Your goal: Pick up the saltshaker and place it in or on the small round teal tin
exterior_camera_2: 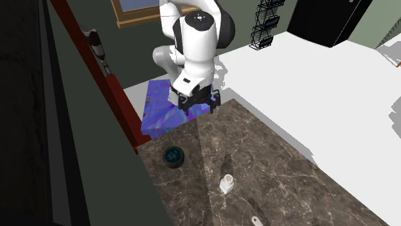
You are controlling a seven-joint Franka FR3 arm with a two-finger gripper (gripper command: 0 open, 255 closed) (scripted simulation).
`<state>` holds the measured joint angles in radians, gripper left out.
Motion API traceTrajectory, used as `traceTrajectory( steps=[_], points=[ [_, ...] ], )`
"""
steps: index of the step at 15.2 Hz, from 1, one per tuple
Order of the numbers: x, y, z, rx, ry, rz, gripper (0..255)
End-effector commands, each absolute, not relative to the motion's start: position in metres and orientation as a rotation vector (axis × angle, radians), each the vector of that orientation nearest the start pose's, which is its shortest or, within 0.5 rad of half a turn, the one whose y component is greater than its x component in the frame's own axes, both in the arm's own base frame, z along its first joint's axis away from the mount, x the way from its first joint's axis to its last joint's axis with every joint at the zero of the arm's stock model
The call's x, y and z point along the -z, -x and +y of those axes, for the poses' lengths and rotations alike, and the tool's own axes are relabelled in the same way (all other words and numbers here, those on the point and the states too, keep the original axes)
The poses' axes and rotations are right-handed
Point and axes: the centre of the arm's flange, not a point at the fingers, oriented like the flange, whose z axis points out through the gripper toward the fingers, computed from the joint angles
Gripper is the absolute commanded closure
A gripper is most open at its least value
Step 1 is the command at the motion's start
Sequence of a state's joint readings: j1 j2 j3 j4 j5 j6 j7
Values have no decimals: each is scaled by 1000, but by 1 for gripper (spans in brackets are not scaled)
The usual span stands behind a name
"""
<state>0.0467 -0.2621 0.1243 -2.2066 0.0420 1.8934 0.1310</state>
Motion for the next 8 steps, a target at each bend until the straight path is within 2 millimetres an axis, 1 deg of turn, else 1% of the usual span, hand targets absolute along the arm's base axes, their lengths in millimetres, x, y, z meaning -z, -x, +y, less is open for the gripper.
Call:
traceTrajectory(
  steps=[1,8],
  points=[
    [-473,-483,94,-71,3139,-24,0],
    [-444,-561,124,-31,3136,4,0]
  ],
)
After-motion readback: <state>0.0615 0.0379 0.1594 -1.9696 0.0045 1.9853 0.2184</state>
